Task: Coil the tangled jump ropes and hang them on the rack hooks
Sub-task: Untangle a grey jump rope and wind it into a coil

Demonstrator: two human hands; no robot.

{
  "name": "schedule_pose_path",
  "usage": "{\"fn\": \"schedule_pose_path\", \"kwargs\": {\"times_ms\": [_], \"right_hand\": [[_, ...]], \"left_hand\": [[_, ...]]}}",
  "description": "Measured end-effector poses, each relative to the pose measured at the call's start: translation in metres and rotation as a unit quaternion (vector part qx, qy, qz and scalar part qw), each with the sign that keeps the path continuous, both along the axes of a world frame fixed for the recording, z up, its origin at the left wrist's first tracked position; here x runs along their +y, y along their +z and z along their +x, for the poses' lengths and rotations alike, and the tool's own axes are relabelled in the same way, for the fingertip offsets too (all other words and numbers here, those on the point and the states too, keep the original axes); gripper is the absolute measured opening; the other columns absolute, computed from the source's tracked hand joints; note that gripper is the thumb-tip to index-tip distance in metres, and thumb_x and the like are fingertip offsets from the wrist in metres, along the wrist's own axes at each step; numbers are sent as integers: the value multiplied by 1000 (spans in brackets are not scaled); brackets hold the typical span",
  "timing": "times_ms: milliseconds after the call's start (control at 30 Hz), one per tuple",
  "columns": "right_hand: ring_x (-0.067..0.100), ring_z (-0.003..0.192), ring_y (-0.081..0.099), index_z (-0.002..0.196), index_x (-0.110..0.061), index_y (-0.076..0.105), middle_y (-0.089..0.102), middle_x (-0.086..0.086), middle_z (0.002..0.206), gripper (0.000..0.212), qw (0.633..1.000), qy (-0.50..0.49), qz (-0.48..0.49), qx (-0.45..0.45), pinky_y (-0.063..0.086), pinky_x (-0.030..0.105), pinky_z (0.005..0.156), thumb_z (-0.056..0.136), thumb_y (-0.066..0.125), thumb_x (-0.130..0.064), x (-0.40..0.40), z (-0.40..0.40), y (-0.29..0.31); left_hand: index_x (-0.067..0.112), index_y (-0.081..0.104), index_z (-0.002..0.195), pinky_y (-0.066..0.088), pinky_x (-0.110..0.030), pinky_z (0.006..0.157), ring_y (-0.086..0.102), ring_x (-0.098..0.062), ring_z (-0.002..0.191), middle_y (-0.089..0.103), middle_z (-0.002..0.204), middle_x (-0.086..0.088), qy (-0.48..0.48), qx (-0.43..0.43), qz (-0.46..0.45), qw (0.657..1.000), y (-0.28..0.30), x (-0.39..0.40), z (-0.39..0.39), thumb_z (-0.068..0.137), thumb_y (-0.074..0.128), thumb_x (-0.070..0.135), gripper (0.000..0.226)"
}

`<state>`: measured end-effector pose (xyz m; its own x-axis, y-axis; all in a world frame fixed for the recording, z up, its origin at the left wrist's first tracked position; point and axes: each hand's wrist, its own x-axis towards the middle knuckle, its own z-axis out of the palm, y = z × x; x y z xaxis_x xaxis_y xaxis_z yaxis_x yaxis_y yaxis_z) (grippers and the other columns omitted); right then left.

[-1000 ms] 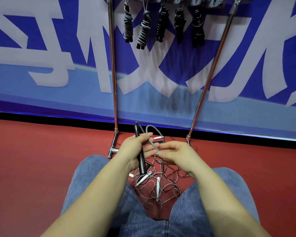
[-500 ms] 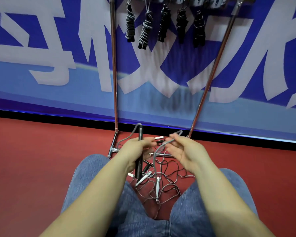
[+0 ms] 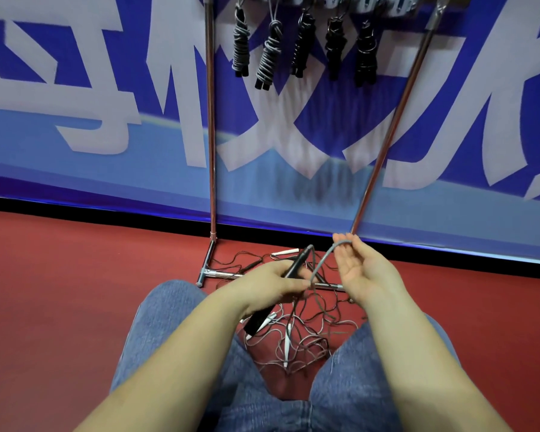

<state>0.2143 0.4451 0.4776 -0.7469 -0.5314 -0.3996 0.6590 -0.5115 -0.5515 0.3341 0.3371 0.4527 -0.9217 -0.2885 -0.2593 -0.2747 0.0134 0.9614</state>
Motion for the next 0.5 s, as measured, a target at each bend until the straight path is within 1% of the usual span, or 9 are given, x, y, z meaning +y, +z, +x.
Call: {"fn": "schedule_pose_path", "kwargs": {"times_ms": [33, 100, 200, 233, 300, 367, 400, 467, 500], "right_hand": [[14, 53, 69, 84, -1, 56, 69, 9, 59, 15, 1000, -1, -2, -3, 56, 22, 50, 96, 48, -7, 1, -2, -1], [16, 57, 70, 84, -2, 56, 70, 11, 63, 17, 1000, 16, 10, 3, 58, 25, 54, 97, 48, -10, 1, -4, -2], [22, 77, 68, 93, -6, 58, 69, 12, 85, 11, 981, 133, 111, 84, 56, 35, 70, 96, 50, -11, 0, 1, -3], [21, 82, 66, 99, -9, 60, 68, 9, 90, 9, 954, 192, 176, 147, 53, 35, 75, 94, 53, -10, 0, 4, -4], [16, 82, 64, 103, -16, 64, 67, 2, 90, 16, 848, 302, 319, 298, 51, 33, 78, 89, 61, -10, 0, 9, -11], [17, 75, 60, 91, -23, 67, 67, 1, 80, 10, 733, 369, 404, 405, 49, 35, 73, 85, 68, -15, -1, 15, -21], [19, 72, 58, 84, -23, 67, 65, 2, 75, 6, 692, 385, 429, 434, 48, 38, 72, 84, 69, -17, -2, 18, -25], [20, 68, 55, 81, -20, 68, 63, 2, 71, 7, 652, 384, 464, 461, 48, 39, 71, 87, 66, -23, -5, 22, -32], [19, 68, 53, 83, -17, 68, 62, 2, 71, 12, 639, 371, 483, 471, 46, 35, 69, 88, 63, -26, -7, 22, -32]], "left_hand": [[15, 62, 87, 49, -37, 96, 60, -19, 86, 65, 96, -11, 14, 7, 4, 1000, 0, 0, -1, 93, 57, 4, 14], [15, 59, 85, 55, -28, 80, 63, -19, 79, 66, 88, -6, 52, 26, 39, 998, 0, -1, -3, 94, 55, 5, 14], [14, 56, 89, 56, -22, 60, 68, -16, 69, 64, 78, -2, 143, 57, 124, 980, 1, -4, -6, 96, 52, 9, 10], [14, 56, 91, 56, -23, 57, 69, -16, 64, 65, 74, -1, 180, 70, 162, 968, 2, -6, -7, 96, 52, 10, 8], [11, 57, 93, 58, -29, 56, 70, -17, 58, 65, 70, -2, 246, 102, 246, 932, 5, -10, -8, 96, 53, 9, 5], [9, 57, 95, 58, -36, 58, 71, -21, 59, 65, 74, -5, 286, 130, 306, 899, 9, -15, -7, 96, 53, 8, 5], [8, 57, 95, 58, -38, 59, 71, -23, 60, 65, 78, -7, 295, 140, 326, 887, 11, -16, -6, 96, 52, 8, 5], [7, 58, 94, 59, -40, 60, 71, -25, 64, 65, 83, -9, 302, 150, 350, 874, 14, -16, -5, 96, 52, 8, 6], [7, 58, 94, 59, -41, 61, 71, -25, 67, 65, 84, -9, 305, 154, 355, 870, 15, -16, -5, 96, 52, 9, 7]]}}
